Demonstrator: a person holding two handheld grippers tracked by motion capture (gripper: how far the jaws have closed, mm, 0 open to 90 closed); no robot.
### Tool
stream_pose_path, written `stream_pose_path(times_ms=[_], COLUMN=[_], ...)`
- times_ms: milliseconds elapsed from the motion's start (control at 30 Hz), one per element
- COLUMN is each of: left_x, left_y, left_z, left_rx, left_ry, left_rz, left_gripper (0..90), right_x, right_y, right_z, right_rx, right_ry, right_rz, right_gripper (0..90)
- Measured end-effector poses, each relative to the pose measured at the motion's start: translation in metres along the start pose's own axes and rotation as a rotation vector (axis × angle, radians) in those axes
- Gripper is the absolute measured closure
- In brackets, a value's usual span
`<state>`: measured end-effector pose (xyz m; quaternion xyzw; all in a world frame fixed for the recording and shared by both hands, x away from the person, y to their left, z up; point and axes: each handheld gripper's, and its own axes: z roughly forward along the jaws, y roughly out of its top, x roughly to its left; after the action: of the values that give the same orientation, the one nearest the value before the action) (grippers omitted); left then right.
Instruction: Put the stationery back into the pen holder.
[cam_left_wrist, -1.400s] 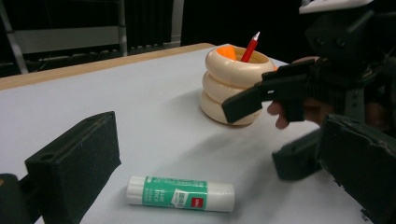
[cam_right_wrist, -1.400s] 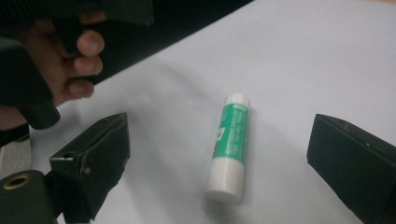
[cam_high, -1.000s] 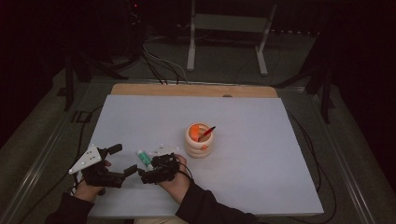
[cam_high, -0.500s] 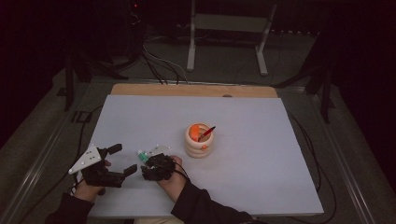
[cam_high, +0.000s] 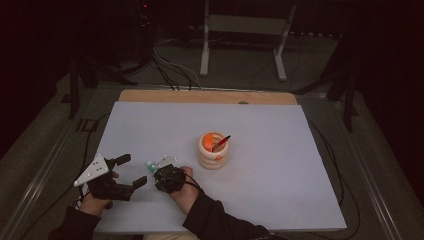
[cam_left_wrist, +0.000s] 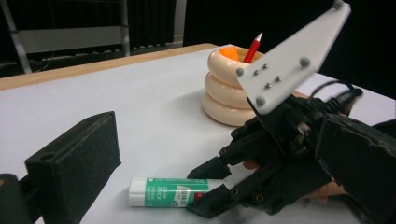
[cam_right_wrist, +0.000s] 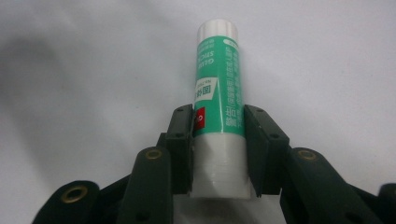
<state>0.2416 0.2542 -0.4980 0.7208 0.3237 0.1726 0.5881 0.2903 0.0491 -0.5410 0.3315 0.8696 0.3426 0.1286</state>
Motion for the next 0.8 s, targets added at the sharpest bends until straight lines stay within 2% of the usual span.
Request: stream_pose_path(times_ms=[67, 200, 633, 800], left_x=[0.000, 0.000, -0.003, -0.004], left_y=[0.000, 0.000, 0.002, 0.002], left_z=[0.000, 0.000, 0.002, 0.003], left_rx=[0.000, 0.002, 0.005, 0.009], left_ry=[-0.001, -0.004, -0.009, -0.017], left_rz=[0.001, 0.002, 0.010, 0.015], left_gripper=[0.5, 0.5, 0.5, 0.5], right_x=[-0.004, -0.009, -0.028, -0.040], right_y=[0.001, 0.002, 0.007, 0.005], right_z=[-0.001, -0.007, -0.036, -0.049], right_rx=[0.000, -0.009, -0.047, -0.046], right_ry=[0.019, 0.032, 0.072, 0.113], right_rz=[0.026, 0.019, 0.051, 0.086], right_gripper=[65.5, 65.6, 65.6, 65.6])
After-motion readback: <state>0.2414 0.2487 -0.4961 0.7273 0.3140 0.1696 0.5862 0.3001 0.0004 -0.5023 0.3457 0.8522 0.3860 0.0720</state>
